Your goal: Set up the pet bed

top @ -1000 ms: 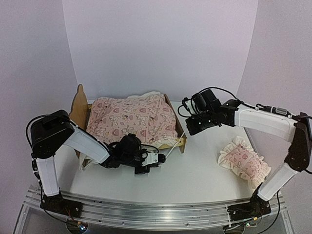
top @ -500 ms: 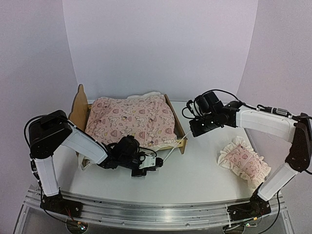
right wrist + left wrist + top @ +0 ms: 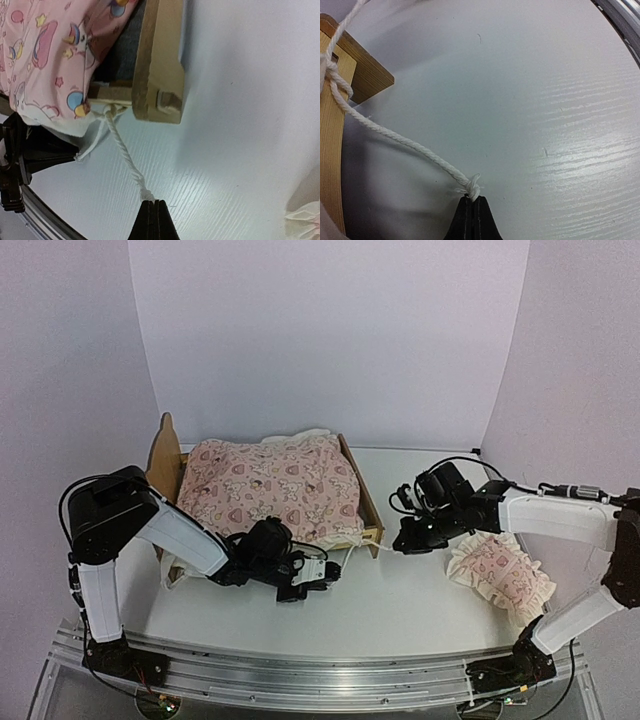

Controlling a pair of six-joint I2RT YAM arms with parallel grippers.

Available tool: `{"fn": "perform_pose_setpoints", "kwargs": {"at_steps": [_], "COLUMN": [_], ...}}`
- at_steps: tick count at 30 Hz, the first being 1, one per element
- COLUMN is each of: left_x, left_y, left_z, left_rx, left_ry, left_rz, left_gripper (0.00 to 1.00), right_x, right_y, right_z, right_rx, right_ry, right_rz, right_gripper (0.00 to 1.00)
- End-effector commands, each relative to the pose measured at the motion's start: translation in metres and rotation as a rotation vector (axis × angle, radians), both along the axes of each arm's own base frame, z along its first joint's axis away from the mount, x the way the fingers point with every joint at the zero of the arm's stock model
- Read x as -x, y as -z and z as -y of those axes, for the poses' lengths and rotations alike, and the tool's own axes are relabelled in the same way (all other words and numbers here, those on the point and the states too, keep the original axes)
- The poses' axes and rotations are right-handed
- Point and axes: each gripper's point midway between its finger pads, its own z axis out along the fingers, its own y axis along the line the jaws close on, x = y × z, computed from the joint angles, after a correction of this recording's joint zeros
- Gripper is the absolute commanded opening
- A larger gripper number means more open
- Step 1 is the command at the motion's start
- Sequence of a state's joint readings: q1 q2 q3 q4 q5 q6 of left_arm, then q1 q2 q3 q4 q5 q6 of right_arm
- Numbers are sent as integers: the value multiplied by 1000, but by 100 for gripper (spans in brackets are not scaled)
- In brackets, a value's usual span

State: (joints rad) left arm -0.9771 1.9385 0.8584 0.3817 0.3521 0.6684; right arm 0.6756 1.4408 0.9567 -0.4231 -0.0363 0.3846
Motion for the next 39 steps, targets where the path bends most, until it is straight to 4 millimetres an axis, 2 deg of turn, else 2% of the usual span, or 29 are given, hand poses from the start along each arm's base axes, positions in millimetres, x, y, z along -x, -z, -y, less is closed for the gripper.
{"fn": "perform_pose_setpoints", "kwargs": {"at_steps": [1,3,5,10,17,20,23,26,28,30,34,39], "left_x": [2,4,4,8,16,19,22,24,26,26,29,32], "left_y": [-16,-20,-22,-19,-12,-7,-5,-4,-5,-6,-4,1], "left_z": [24,30,34,37,33,29,26,26,27,27,26,23], "left_rx": [98,124,142,149,127,109,102,108,116,123,122,108], "left_ry": [32,44,44,50,64,69,75,79,84,85,89,90], "left_rz": [-40,-45,-56,-75,-98,-103,-101,-103,-105,-105,-107,-114], "left_gripper": [0,0,0,0,0,0,0,0,0,0,0,0], "right_x": [25,36,44,50,37,25,1,-22,-32,-38,-40,-35], "right_y": [-8,4,21,54,55,35,-15,-74,-101,-118,-126,-107], "right_z": [-31,-35,-30,-18,-19,-17,-24,-35,-41,-47,-52,-48], "right_rx": [-167,-182,-166,-118,-111,-127,-170,-216,-238,-266,-297,-293], "right_ry": [-53,-63,-35,44,73,105,98,63,50,40,32,59], "right_rz": [-74,-124,-177,-241,-196,-122,37,197,263,301,315,268], "right_gripper": [0,0,0,0,0,0,0,0,0,0,0,0]}}
